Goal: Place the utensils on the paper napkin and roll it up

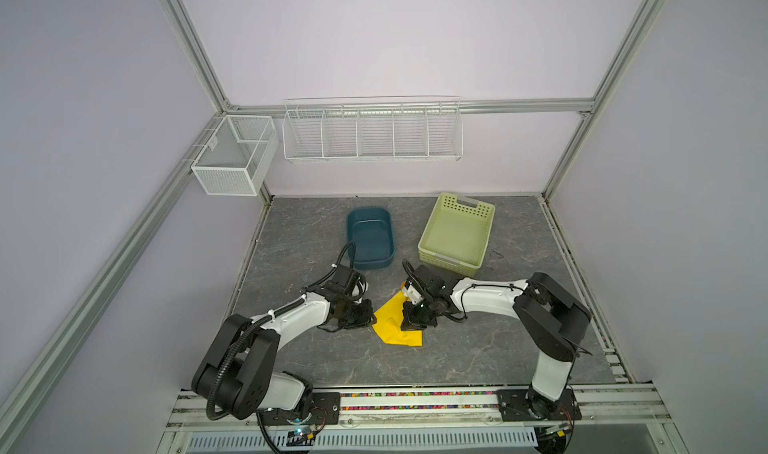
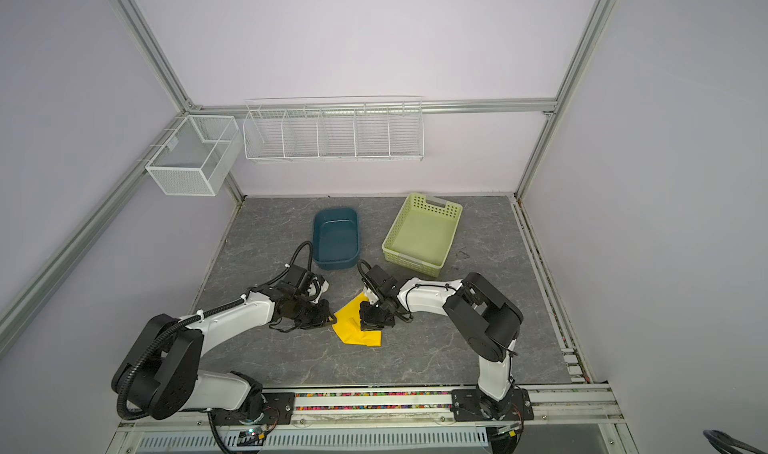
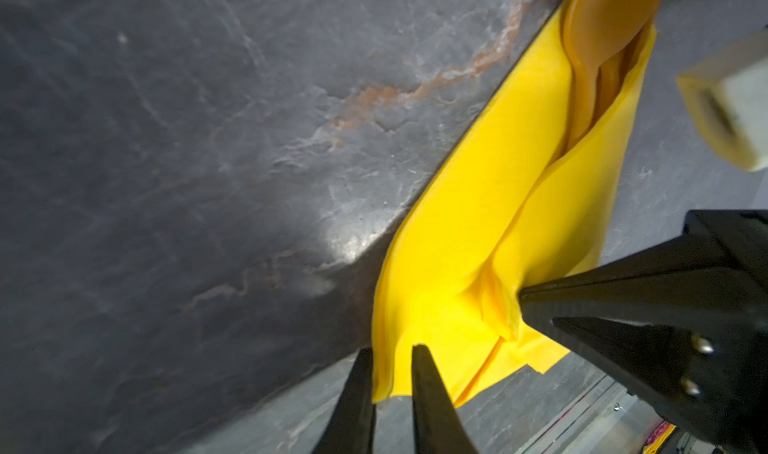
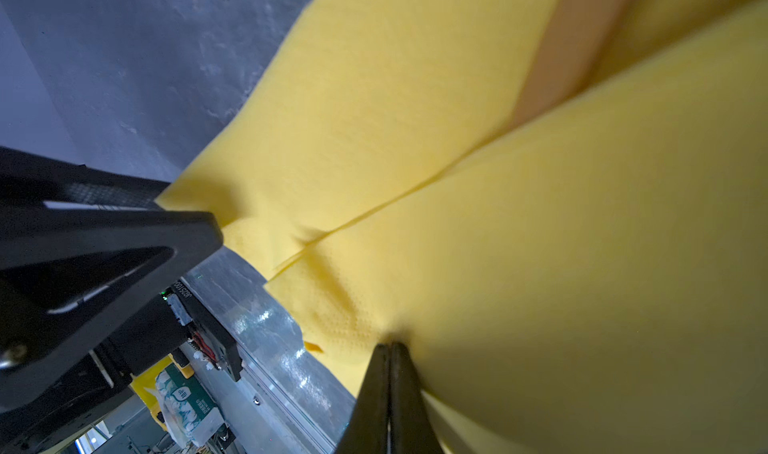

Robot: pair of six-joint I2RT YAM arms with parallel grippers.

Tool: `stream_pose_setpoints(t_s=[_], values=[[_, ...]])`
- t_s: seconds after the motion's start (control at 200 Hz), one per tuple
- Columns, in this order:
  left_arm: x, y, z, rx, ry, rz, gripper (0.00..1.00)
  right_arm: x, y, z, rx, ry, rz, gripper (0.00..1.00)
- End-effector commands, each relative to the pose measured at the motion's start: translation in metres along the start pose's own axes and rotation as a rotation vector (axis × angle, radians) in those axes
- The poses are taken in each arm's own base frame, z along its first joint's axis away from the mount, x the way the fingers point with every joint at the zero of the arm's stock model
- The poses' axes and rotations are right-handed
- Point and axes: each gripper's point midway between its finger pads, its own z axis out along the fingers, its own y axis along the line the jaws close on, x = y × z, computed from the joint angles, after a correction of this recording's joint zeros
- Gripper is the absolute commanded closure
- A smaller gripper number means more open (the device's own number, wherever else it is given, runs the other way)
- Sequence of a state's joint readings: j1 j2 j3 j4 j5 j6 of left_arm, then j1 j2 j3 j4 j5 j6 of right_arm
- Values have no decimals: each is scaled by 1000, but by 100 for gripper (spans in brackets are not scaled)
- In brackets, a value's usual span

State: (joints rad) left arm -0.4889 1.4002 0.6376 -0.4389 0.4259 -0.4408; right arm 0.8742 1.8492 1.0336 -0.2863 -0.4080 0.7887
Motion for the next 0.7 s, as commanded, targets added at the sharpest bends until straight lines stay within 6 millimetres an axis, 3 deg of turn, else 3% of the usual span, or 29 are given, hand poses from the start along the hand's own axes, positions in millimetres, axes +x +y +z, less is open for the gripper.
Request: stream_pose_setpoints(t_s=[0.0, 0.135, 0.42, 0.695], values=[[-4, -6, -6, 21, -14, 3, 86, 6, 4, -8, 22, 2, -1, 93], [-4, -7, -7, 24, -16, 3, 91, 8, 9, -14, 17, -5, -10, 93], [-4, -8, -6, 31, -13, 1, 92, 16, 13, -16, 12, -3, -19, 93], [-5, -16, -13, 60, -23, 1, 95, 19, -2, -1, 50, 13, 0, 93]])
